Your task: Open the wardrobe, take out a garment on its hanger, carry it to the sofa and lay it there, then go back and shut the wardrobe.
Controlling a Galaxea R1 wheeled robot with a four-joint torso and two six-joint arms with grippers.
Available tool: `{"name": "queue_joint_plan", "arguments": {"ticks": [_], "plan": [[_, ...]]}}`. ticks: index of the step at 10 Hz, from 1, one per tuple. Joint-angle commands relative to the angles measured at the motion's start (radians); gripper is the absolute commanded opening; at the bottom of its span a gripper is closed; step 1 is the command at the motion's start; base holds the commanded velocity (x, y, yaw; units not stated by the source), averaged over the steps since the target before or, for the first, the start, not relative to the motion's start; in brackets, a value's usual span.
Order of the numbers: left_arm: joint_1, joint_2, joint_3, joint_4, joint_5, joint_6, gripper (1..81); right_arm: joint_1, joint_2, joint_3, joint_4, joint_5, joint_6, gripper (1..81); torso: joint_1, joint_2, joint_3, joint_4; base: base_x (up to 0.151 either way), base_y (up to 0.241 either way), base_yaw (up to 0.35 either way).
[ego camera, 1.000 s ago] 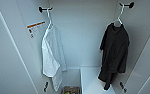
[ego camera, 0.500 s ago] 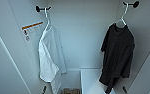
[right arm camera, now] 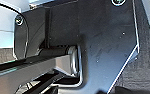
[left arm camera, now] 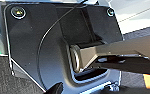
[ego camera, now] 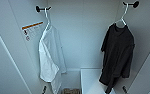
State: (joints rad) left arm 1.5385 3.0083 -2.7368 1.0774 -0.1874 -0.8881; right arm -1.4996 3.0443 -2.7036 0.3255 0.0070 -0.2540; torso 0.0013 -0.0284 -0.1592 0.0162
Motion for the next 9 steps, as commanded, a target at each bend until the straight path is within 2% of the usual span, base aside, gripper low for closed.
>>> {"name": "queue_joint_plan", "arguments": {"ticks": [1, 4, 5, 6, 7, 8, 9], "plan": [[-0.021, -0.006, 0.005, -0.04, 0.104, -0.011, 81.1, 0.037, 0.003, -0.001, -0.003, -0.068, -0.004, 81.1, 0.0, 0.0, 0.0, 0.0, 0.0, 0.0, 0.0], [-0.022, 0.026, 0.0, -0.086, 0.175, 0.026, 81.1, 0.035, 0.006, 0.002, -0.005, -0.067, -0.005, 81.1, 0.0, 0.0, 0.0, 0.0, 0.0, 0.0, 0.0], [-0.025, 0.029, 0.002, -0.154, 0.197, 0.115, 81.1, 0.035, 0.006, 0.002, -0.005, -0.067, -0.004, 81.1, 0.0, 0.0, 0.0, 0.0, 0.0, 0.0, 0.0], [-0.027, 0.025, 0.002, -0.267, 0.194, 0.248, 81.1, 0.035, 0.006, 0.001, -0.003, -0.067, -0.002, 81.1, 0.0, 0.0, 0.0, -0.066, 0.0, 0.0, 0.0], [-0.031, 0.017, 0.008, -0.464, 0.191, 0.459, 81.1, 0.032, 0.006, 0.001, -0.003, -0.067, -0.002, 81.1, 0.0, 0.0, 0.0, -0.098, 0.0, 0.0, 0.0], [-0.039, 0.018, 0.014, -0.593, 0.191, 0.618, 81.1, 0.031, 0.006, 0.001, -0.002, -0.065, -0.002, 81.1, 0.0, 0.0, 0.0, -0.109, 0.0, 0.0, 0.0], [-0.047, 0.021, 0.014, -0.69, 0.192, 0.719, 81.1, 0.031, 0.004, -0.001, -0.002, -0.065, -0.002, 81.1, 0.0, 0.0, 0.0, -0.132, 0.0, 0.0, 0.0]]}}
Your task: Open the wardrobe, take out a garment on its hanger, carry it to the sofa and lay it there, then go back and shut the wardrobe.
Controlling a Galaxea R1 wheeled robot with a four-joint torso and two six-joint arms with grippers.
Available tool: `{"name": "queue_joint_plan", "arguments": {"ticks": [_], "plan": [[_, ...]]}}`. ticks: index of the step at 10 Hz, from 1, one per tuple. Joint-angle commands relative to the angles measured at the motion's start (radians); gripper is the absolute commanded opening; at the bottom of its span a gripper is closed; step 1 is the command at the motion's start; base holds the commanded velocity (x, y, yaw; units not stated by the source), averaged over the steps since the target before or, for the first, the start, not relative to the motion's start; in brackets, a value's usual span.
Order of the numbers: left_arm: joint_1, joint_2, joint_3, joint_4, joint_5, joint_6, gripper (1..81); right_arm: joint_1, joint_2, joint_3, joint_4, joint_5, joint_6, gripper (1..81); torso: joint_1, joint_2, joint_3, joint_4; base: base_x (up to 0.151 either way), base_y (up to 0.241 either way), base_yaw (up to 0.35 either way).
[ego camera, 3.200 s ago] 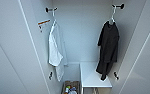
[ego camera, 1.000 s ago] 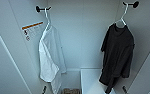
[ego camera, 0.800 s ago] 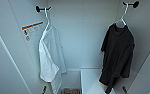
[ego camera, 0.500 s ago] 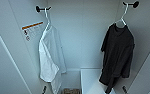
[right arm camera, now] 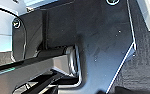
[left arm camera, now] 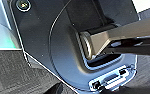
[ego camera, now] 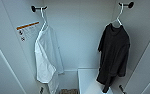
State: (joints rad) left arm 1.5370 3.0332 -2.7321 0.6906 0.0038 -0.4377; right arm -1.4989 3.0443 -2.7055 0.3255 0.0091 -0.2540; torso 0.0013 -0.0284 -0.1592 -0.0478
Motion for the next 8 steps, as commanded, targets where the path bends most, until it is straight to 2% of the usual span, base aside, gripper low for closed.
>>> {"name": "queue_joint_plan", "arguments": {"ticks": [1, 7, 8], "plan": [[-0.047, -0.002, 0.009, -0.336, 0.001, 0.287, 81.1, 0.03, 0.004, 0.001, 0.001, -0.067, -0.002, 81.1, 0.0, 0.0, 0.0, -0.096, 0.0, 0.0, 0.0], [-0.068, 0.009, 0.003, -0.326, 0.004, 0.286, 81.1, 0.03, 0.004, 0.001, 0.006, -0.064, 0.001, 81.1, 0.0, 0.0, 0.0, -0.308, 0.0, 0.0, 0.0], [-0.076, 0.012, 0.008, -0.321, 0.005, 0.29, 81.1, 0.03, 0.004, 0.001, 0.006, -0.066, 0.001, 81.1, 0.0, 0.0, 0.0, -0.333, 0.0, 0.0, 0.0]]}}
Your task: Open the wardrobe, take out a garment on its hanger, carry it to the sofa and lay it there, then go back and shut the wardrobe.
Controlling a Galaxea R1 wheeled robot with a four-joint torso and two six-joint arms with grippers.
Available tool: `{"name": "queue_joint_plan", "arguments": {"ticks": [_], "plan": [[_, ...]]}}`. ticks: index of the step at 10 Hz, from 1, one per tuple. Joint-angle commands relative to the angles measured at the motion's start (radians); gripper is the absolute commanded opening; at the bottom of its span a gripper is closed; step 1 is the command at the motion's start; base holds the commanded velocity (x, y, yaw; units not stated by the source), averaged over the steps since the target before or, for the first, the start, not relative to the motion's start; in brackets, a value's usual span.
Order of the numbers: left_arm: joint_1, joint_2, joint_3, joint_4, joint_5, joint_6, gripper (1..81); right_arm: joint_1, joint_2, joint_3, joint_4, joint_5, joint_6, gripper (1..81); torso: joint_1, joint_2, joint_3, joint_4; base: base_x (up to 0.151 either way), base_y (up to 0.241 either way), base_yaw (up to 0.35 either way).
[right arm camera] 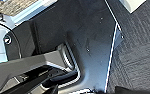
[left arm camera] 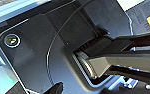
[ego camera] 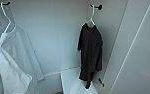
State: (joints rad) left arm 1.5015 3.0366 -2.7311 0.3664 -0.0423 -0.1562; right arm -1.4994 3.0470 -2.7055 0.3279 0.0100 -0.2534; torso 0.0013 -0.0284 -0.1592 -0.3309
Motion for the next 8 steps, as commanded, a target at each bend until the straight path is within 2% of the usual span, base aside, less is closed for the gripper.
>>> {"name": "queue_joint_plan", "arguments": {"ticks": [1, 2, 3, 6, 8], "plan": [[-0.048, 0.01, 0.008, 0.003, 0.052, 0.009, 81.1, 0.03, 0.0, 0.001, 0.002, -0.067, 0.0, 81.1, 0.0, 0.0, 0.0, 0.003, 0.0, 0.0, 0.0], [-0.052, 0.007, 0.011, 0.002, 0.048, 0.009, 81.1, 0.03, 0.002, 0.001, 0.0, -0.067, 0.0, 81.1, 0.0, 0.0, 0.0, -0.022, 0.0, 0.0, 0.0], [-0.063, 0.009, 0.017, 0.003, 0.048, 0.012, 81.1, 0.03, 0.005, 0.003, 0.002, -0.067, 0.0, 81.1, 0.0, 0.0, 0.0, -0.038, 0.0, 0.0, 0.0], [-0.091, -0.033, 0.129, 0.04, 0.064, 0.014, 81.1, 0.032, 0.012, 0.003, 0.002, -0.068, 0.0, 81.1, 0.0, 0.0, 0.0, -0.041, 0.0, 0.0, 0.0], [-0.138, -0.109, 0.294, 0.039, 0.157, 0.012, 81.1, 0.032, 0.012, 0.006, 0.002, -0.068, -0.001, 81.1, 0.0, 0.0, 0.0, -0.041, 0.0, 0.0, 0.0]]}}
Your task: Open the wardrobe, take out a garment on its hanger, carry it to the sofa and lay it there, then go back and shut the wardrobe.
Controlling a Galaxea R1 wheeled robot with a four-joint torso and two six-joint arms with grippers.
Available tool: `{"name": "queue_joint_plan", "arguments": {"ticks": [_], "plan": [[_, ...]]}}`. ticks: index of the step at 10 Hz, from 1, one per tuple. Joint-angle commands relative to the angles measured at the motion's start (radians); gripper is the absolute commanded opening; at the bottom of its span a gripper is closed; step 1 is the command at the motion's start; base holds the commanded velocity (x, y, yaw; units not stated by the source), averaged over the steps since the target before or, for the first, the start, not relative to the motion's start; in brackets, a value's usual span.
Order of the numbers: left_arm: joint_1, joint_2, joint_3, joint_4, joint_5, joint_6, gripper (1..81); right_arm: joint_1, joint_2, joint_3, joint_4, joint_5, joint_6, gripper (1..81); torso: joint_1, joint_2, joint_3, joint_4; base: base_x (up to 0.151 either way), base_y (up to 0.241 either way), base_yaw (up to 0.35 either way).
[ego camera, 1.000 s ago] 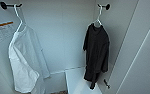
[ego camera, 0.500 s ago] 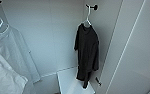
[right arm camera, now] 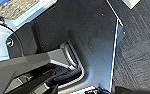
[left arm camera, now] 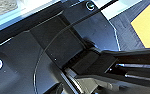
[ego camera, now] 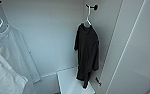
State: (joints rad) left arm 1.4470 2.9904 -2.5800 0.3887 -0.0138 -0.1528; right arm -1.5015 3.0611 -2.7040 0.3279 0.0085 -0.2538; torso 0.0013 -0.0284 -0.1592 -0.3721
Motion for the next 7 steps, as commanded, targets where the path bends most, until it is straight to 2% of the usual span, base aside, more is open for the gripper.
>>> {"name": "queue_joint_plan", "arguments": {"ticks": [1, 3, 4, 5, 7], "plan": [[-0.116, -0.109, 0.229, 0.013, 0.132, 0.006, 81.1, 0.036, 0.0, 0.004, 0.003, -0.067, 0.001, 81.1, 0.0, 0.0, 0.0, 0.0, 0.0, 0.0, 0.0], [-0.197, -0.181, 0.374, 0.006, 0.143, -0.001, 81.1, 0.034, -0.003, 0.0, 0.003, -0.065, 0.002, 81.1, 0.0, 0.0, 0.0, 0.0, 0.0, 0.0, 0.0], [-0.24, -0.201, 0.44, 0.006, 0.185, -0.002, 81.1, 0.033, -0.006, 0.0, 0.003, -0.065, 0.002, 81.1, 0.0, 0.0, 0.0, 0.0, 0.0, 0.0, 0.0], [-0.283, -0.211, 0.477, 0.007, 0.226, -0.002, 81.1, 0.034, -0.008, 0.0, 0.003, -0.064, 0.002, 81.1, 0.0, 0.0, 0.0, 0.0, 0.0, 0.0, 0.0], [-0.357, -0.214, 0.508, -0.004, 0.238, -0.011, 81.1, 0.037, -0.009, -0.002, 0.003, -0.064, 0.002, 81.1, 0.0, 0.0, 0.0, 0.0, 0.0, 0.0, 0.0]]}}
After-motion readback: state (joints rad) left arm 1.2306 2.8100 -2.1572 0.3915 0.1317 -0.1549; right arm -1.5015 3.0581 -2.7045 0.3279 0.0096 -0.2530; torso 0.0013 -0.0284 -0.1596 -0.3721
